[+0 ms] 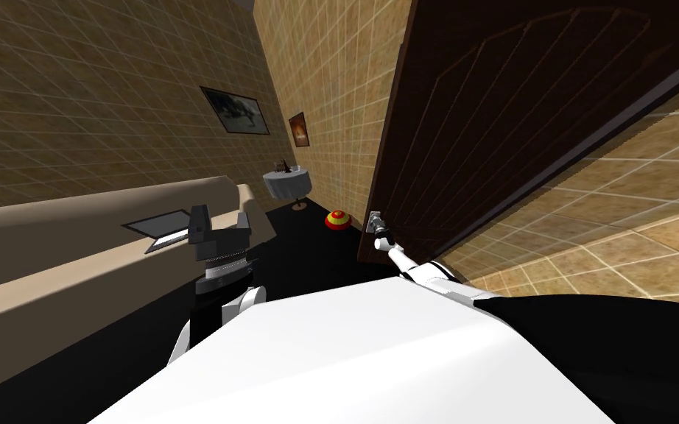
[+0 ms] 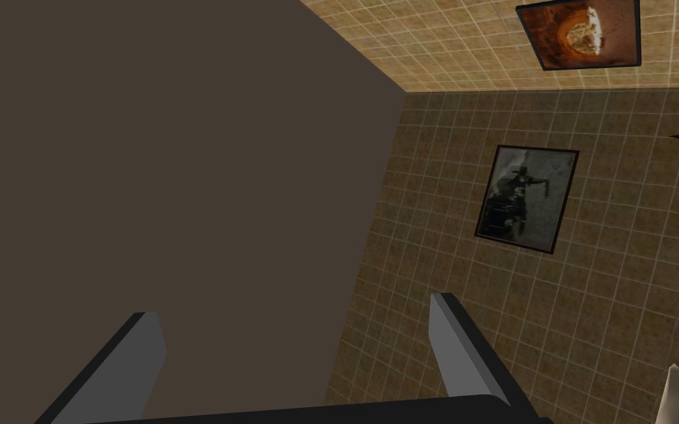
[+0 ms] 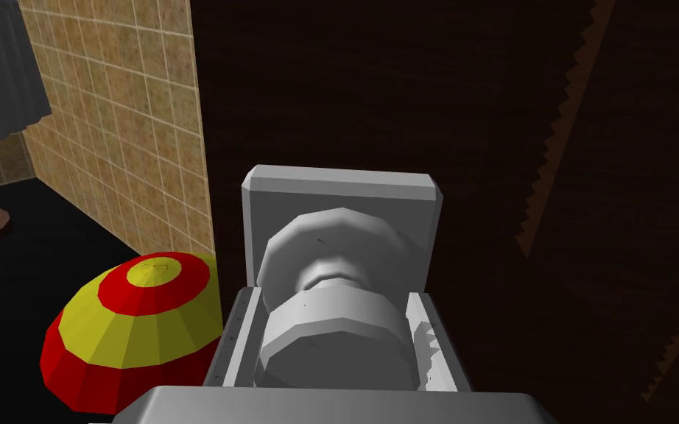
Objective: Pull the door open
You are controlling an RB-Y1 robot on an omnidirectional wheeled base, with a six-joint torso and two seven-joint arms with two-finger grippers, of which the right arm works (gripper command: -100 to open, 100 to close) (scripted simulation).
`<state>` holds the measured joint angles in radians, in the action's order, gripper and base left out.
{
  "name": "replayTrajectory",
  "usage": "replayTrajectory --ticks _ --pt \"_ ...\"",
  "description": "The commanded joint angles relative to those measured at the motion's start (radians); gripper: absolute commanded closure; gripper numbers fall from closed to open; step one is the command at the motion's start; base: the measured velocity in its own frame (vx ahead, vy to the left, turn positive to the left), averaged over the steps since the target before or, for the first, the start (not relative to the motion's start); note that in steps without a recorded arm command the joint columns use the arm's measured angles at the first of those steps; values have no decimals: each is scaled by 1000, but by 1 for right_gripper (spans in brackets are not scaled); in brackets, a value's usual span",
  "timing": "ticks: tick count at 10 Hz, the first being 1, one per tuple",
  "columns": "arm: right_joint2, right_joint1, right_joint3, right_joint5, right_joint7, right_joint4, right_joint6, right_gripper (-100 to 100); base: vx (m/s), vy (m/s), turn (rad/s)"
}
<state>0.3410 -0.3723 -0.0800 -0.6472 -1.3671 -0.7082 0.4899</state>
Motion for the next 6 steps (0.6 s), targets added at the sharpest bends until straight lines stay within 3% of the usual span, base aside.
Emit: replayTrajectory --ticks 1,6 --pt "0 0 0 0 0 0 0 100 -89 -21 32" --pt "0 5 -64 19 -36 -27 -7 100 -193 -57 56"
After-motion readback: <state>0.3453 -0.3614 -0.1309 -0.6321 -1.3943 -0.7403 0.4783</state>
